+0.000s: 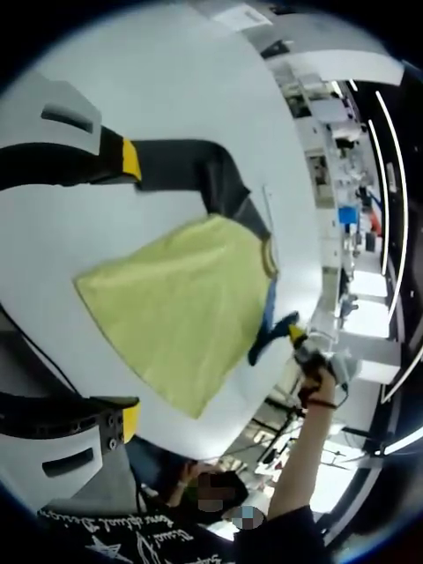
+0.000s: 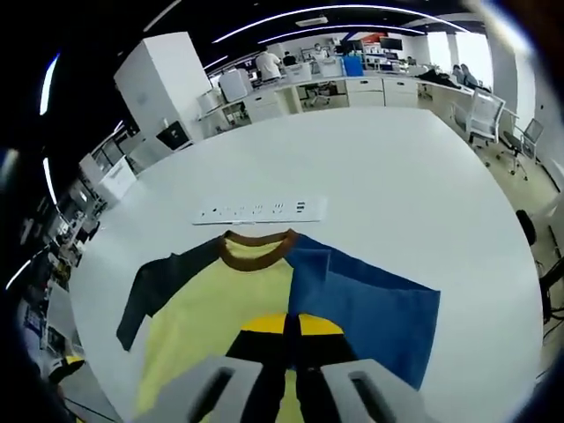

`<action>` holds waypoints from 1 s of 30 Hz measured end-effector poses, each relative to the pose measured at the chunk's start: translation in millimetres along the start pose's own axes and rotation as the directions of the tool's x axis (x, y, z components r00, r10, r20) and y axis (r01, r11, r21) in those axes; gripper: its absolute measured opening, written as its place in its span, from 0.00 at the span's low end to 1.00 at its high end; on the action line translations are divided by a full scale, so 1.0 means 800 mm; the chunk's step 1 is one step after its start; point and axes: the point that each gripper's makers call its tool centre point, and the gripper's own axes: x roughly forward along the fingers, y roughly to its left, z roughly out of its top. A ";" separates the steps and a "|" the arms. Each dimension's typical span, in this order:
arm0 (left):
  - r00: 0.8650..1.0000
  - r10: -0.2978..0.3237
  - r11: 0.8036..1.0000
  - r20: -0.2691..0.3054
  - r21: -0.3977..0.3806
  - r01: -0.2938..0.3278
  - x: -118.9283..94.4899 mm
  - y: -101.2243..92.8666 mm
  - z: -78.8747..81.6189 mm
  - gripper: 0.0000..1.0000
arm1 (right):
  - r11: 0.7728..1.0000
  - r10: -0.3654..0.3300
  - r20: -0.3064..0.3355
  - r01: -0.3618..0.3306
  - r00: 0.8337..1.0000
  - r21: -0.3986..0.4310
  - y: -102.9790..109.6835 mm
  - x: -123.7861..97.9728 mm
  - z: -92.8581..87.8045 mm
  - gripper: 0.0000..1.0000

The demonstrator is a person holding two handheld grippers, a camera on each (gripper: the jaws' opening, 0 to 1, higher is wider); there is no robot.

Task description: Fold the garment on the visible template until the final outline fits inside the template.

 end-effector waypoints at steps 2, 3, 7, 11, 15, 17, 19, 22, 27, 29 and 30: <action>1.000 -0.002 1.000 -0.002 -0.001 0.002 0.001 0.002 -0.001 0.96 | 1.000 0.007 -0.002 -0.007 1.000 -0.014 0.009 0.003 0.001 0.00; 1.000 -0.002 1.000 -0.002 -0.002 0.002 0.001 0.002 -0.002 0.96 | 1.000 0.011 -0.002 -0.011 1.000 -0.017 0.014 0.005 0.001 0.00; 1.000 0.000 1.000 -0.003 -0.007 0.000 0.001 0.003 -0.003 0.96 | 0.999 0.039 -0.002 -0.039 0.999 -0.023 0.038 0.014 0.004 0.00; 1.000 0.004 1.000 -0.002 -0.011 -0.004 0.000 0.006 -0.005 0.96 | 0.998 0.048 -0.005 -0.048 0.999 -0.043 0.055 0.022 0.005 0.00; 1.000 0.006 1.000 -0.006 -0.015 -0.006 -0.001 0.010 -0.009 0.96 | 0.997 0.063 -0.010 -0.064 0.998 -0.046 0.070 0.028 0.005 0.00; 1.000 0.007 1.000 -0.010 -0.017 -0.007 -0.001 0.013 -0.011 0.96 | 0.996 0.074 -0.009 -0.075 0.997 -0.046 0.081 0.030 0.005 0.00; 1.000 0.008 1.000 -0.010 -0.019 -0.009 -0.001 0.014 -0.012 0.96 | 0.995 0.087 -0.011 -0.088 0.996 -0.053 0.092 0.032 0.006 0.00; 1.000 0.007 1.000 -0.010 -0.020 -0.008 -0.002 0.015 -0.012 0.96 | 0.993 0.096 -0.012 -0.096 0.995 -0.062 0.102 0.035 0.006 0.00; 1.000 0.010 1.000 -0.010 -0.017 -0.011 -0.004 0.011 -0.010 0.96 | 0.991 0.106 -0.017 -0.107 0.994 -0.078 0.117 0.041 0.005 0.00; 1.000 0.012 1.000 -0.011 -0.018 -0.012 -0.005 0.011 -0.010 0.96 | 0.990 0.112 -0.022 -0.113 0.993 -0.081 0.123 0.043 0.003 0.00; 1.000 0.014 1.000 -0.009 -0.020 -0.014 -0.005 0.011 -0.010 0.96 | 0.990 0.114 -0.022 -0.115 0.993 -0.082 0.126 0.045 0.003 0.00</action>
